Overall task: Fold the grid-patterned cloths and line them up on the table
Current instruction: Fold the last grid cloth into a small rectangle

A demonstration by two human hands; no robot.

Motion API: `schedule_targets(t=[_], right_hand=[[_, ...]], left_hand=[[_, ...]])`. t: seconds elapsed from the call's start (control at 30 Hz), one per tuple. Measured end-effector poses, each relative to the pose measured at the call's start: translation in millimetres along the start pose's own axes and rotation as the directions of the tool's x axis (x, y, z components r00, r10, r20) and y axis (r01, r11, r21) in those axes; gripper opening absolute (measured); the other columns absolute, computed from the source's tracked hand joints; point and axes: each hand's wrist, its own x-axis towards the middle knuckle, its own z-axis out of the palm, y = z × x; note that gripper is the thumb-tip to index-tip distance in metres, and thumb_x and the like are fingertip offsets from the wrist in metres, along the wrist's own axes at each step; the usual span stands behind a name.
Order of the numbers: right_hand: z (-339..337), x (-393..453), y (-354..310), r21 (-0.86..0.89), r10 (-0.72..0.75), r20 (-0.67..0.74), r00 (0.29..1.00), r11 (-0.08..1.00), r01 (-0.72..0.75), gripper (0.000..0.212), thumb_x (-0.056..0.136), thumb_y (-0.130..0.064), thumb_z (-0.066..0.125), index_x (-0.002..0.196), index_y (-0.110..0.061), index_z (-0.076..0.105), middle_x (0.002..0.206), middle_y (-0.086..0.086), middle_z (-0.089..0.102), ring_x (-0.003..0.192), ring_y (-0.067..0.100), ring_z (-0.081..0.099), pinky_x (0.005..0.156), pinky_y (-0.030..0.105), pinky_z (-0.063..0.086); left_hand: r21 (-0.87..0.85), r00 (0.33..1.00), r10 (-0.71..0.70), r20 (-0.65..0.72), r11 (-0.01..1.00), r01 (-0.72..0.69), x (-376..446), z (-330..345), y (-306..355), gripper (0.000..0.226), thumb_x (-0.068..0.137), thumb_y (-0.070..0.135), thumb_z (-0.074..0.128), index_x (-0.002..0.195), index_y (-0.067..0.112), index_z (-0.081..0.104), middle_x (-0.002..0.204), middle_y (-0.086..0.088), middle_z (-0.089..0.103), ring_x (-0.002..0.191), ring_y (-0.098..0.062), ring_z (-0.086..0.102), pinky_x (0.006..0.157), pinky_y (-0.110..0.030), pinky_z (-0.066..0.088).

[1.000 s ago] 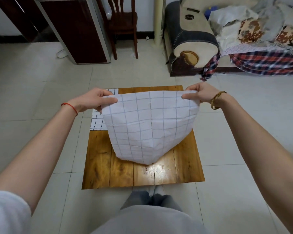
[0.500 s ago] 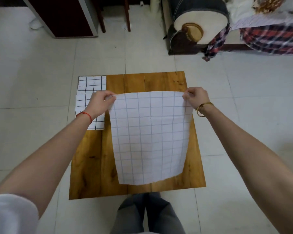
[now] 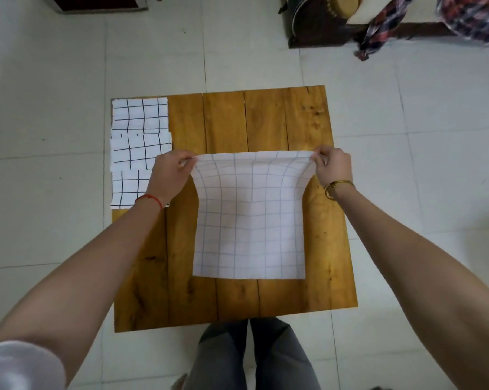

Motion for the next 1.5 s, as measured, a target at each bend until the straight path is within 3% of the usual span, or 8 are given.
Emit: schedule_targets(t=[0.17, 0.3, 0.5, 0.63, 0.9, 1.13, 1.37, 1.5], right_hand=[[10.5, -12.9, 6.4, -0.007, -0.052, -0.059, 0.997, 0.999, 0.052, 0.014, 0.092, -0.016, 0.057, 0.094, -0.013, 0.071, 0.095, 0.008, 0.070, 0.097, 0.027, 0.060, 0.083, 0.032, 0.047], [10.5, -30.1, 7.2, -0.050, -0.134, -0.154, 0.979, 0.991, 0.127, 0.012, 0.090, -0.013, 0.060, 0.091, -0.012, 0.072, 0.089, 0.006, 0.070, 0.095, 0.025, 0.055, 0.081, 0.024, 0.038], [12.1, -42.5, 4.7, -0.093, -0.146, -0.283, 0.948, 0.988, 0.124, 0.013, 0.091, -0.014, 0.058, 0.088, -0.013, 0.070, 0.082, 0.007, 0.067, 0.091, 0.028, 0.051, 0.080, 0.036, 0.041], [6.5, -50.7, 4.4, -0.249, -0.376, -0.284, 0.882, 0.917, 0.311, 0.017, 0.095, -0.018, 0.052, 0.090, -0.014, 0.068, 0.081, 0.001, 0.065, 0.082, 0.026, 0.047, 0.072, 0.034, 0.038], [18.5, -107.7, 47.6, -0.338, -0.491, -0.064, 0.869, 0.830, 0.444, 0.008, 0.093, -0.015, 0.057, 0.092, -0.016, 0.065, 0.093, -0.002, 0.065, 0.084, 0.024, 0.048, 0.075, 0.034, 0.037], [46.7, -168.0, 86.0, -0.448, -0.513, 0.170, 0.842, 0.721, 0.529, 0.010, 0.083, -0.011, 0.066, 0.093, -0.010, 0.068, 0.095, 0.007, 0.066, 0.085, 0.027, 0.054, 0.070, 0.035, 0.042], [78.9, -200.5, 113.0, -0.512, -0.302, 0.391, 0.869, 0.714, 0.478, 0.021, 0.069, -0.008, 0.075, 0.088, -0.013, 0.068, 0.094, 0.006, 0.066, 0.085, 0.026, 0.056, 0.070, 0.037, 0.046], [94.4, -206.7, 122.6, -0.483, -0.216, 0.484, 0.848, 0.742, 0.464, 0.025, 0.085, -0.024, 0.061, 0.109, -0.015, 0.064, 0.113, 0.006, 0.061, 0.103, 0.026, 0.051, 0.087, 0.038, 0.041]], left_hand=[[0.024, 1.000, 0.016, -0.017, 1.000, -0.016, -13.5, -0.6, -9.4, 0.023, 0.095, 0.017, 0.058, 0.110, 0.004, 0.071, 0.107, -0.012, 0.070, 0.100, -0.025, 0.063, 0.089, -0.031, 0.049], [0.030, 0.998, 0.026, -0.049, 0.999, -0.025, -33.9, 0.9, -12.5, 0.022, 0.096, 0.017, 0.057, 0.110, 0.007, 0.071, 0.108, -0.010, 0.070, 0.104, -0.024, 0.061, 0.095, -0.037, 0.048], [0.117, 0.993, 0.079, -0.092, 0.991, -0.068, -43.2, 1.8, -13.4, 0.024, 0.098, 0.020, 0.053, 0.110, 0.009, 0.071, 0.107, -0.008, 0.070, 0.107, -0.022, 0.055, 0.088, -0.026, 0.040], [0.117, 0.985, 0.102, -0.140, 0.989, -0.086, -47.9, -2.1, -12.2, 0.023, 0.097, 0.021, 0.055, 0.111, 0.011, 0.071, 0.110, -0.004, 0.067, 0.111, -0.022, 0.048, 0.086, -0.022, 0.034], [0.196, 0.990, 0.142, 0.006, 0.971, -0.140, -114.2, 10.1, -39.2, 0.018, 0.093, 0.021, 0.060, 0.103, 0.013, 0.072, 0.109, -0.004, 0.065, 0.107, -0.024, 0.050, 0.085, -0.032, 0.048], [0.250, 0.973, 0.042, 0.226, 0.963, -0.100, -178.5, 40.8, -65.0, 0.016, 0.091, 0.021, 0.064, 0.103, 0.018, 0.074, 0.113, 0.000, 0.063, 0.110, -0.020, 0.048, 0.089, -0.028, 0.041], [0.288, 0.936, -0.033, 0.351, 0.955, -0.074, -215.6, 85.2, -79.4, 0.019, 0.092, 0.029, 0.060, 0.105, 0.026, 0.073, 0.115, 0.005, 0.059, 0.116, -0.017, 0.045, 0.095, -0.026, 0.038], [0.334, 0.930, -0.074, 0.359, 0.941, -0.054, -224.4, 106.1, -83.3, 0.019, 0.093, 0.025, 0.059, 0.106, 0.025, 0.073, 0.117, 0.002, 0.062, 0.116, -0.021, 0.046, 0.096, -0.035, 0.041]])
